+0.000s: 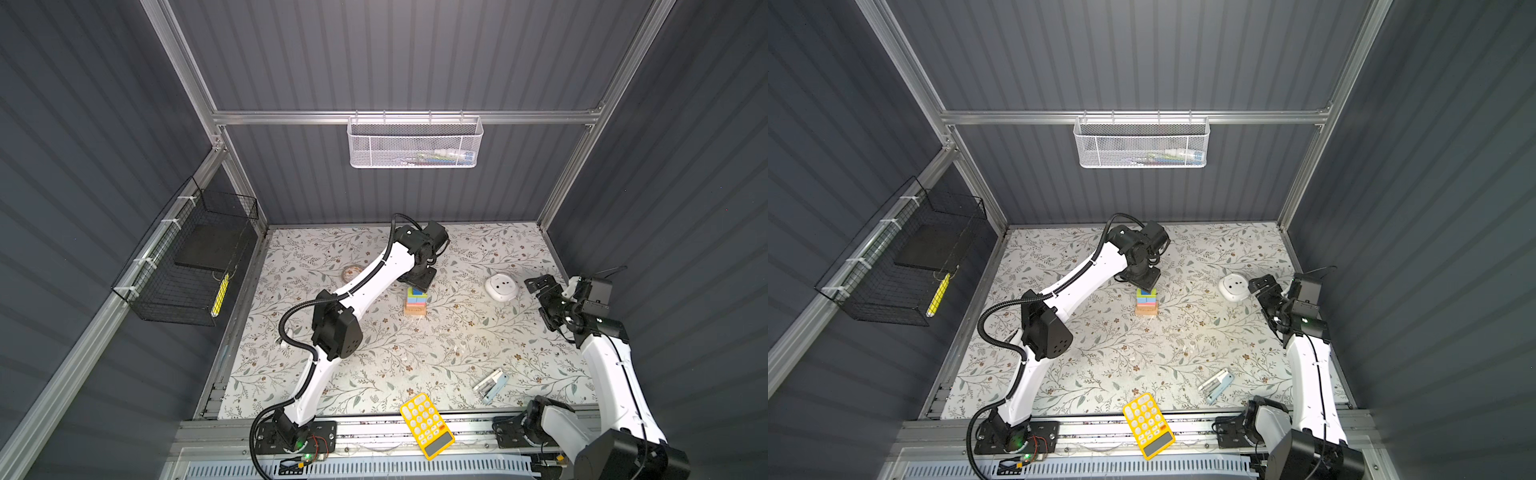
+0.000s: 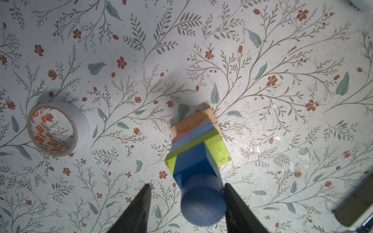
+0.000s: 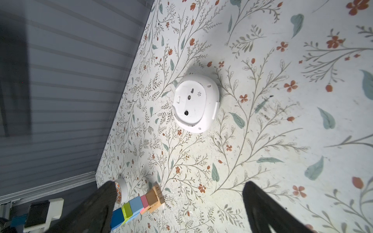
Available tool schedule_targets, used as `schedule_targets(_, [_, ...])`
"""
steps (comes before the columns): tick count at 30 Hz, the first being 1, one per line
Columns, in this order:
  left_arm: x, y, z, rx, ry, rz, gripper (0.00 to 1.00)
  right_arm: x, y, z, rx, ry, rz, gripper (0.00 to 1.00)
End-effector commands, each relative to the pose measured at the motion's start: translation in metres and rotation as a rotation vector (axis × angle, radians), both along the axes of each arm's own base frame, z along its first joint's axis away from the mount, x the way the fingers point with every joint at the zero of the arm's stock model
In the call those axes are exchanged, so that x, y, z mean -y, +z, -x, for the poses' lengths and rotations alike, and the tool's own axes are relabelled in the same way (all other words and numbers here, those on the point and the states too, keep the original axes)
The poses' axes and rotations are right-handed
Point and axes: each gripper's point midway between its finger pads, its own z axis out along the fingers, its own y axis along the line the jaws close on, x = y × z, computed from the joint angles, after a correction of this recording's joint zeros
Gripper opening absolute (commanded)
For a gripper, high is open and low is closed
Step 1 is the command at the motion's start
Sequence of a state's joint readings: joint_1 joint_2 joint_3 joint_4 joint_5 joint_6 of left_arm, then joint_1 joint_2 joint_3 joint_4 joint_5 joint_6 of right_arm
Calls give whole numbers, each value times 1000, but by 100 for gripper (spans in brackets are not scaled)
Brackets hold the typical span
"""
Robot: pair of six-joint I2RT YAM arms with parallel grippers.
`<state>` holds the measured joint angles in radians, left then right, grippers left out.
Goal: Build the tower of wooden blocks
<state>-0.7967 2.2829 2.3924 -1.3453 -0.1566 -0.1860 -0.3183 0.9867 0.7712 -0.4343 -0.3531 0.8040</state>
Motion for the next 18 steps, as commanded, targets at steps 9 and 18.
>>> schedule_targets(9, [2,-1,-3,1,-13,5,61,-1,-3,0,-1,5,-7,99])
schedule_targets(18, [3,3,-2,5,-14,19,69,-1,-4,0,-2,7,-9,99])
